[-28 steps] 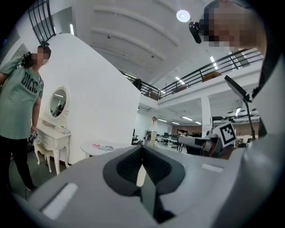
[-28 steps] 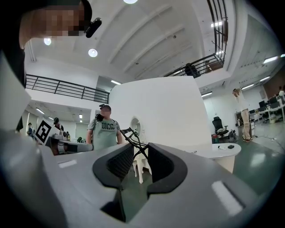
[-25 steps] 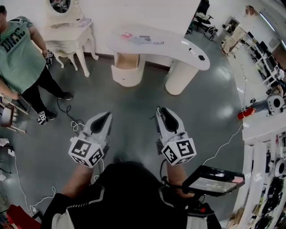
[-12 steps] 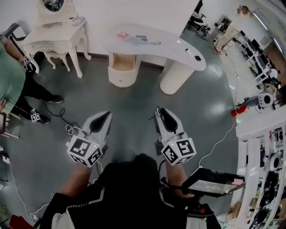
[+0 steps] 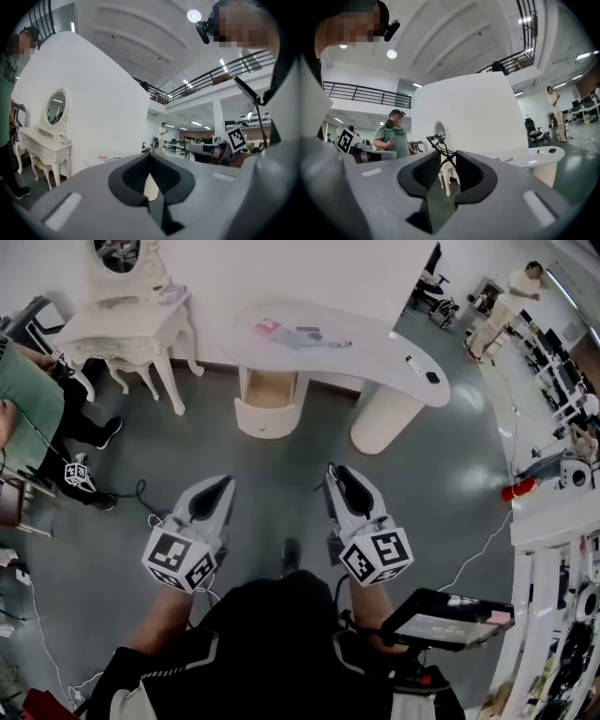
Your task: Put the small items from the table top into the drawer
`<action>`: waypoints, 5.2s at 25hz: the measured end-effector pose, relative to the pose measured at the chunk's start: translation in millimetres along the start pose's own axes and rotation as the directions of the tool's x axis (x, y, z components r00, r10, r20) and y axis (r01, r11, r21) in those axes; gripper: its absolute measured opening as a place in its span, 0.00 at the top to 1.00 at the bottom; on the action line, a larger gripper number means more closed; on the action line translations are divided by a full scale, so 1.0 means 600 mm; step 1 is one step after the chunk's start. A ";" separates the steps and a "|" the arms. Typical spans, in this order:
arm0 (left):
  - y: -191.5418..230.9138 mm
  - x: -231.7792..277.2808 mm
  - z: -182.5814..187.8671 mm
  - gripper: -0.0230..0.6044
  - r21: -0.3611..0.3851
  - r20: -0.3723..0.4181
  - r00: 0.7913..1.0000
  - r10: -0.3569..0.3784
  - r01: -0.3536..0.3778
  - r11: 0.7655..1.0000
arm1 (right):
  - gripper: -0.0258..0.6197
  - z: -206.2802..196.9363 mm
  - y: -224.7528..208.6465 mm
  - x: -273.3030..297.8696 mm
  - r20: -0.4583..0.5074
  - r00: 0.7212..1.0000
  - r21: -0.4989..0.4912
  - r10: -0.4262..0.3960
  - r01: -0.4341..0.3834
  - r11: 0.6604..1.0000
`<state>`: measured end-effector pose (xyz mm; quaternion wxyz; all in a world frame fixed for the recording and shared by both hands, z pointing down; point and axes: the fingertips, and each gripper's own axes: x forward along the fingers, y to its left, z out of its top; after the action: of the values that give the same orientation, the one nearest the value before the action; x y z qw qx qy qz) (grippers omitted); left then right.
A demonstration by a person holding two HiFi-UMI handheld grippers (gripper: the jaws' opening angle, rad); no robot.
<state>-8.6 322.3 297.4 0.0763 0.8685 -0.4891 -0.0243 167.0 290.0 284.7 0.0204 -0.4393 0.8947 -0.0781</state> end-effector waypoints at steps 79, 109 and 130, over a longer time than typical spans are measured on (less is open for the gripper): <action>0.626 0.677 -0.148 0.96 -0.094 -0.305 0.949 -0.075 0.049 0.994 | 0.80 -0.286 -0.407 0.794 -0.460 0.884 0.191 -0.088 0.195 0.962; 0.685 0.708 -0.407 0.96 -0.100 -0.617 0.762 -0.196 0.171 0.980 | 0.80 -0.554 -0.426 0.855 -0.798 0.601 0.063 0.044 0.011 0.998; 0.715 0.712 -0.503 0.96 -0.120 -0.693 0.702 -0.163 0.111 0.987 | 0.80 -0.678 -0.403 0.896 -0.914 0.397 -0.002 0.084 -0.212 0.977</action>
<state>-113.7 -228.1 676.2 0.2835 0.8437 -0.3567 0.2838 -15.9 -230.3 741.5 -0.4867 -0.2460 0.8006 -0.2485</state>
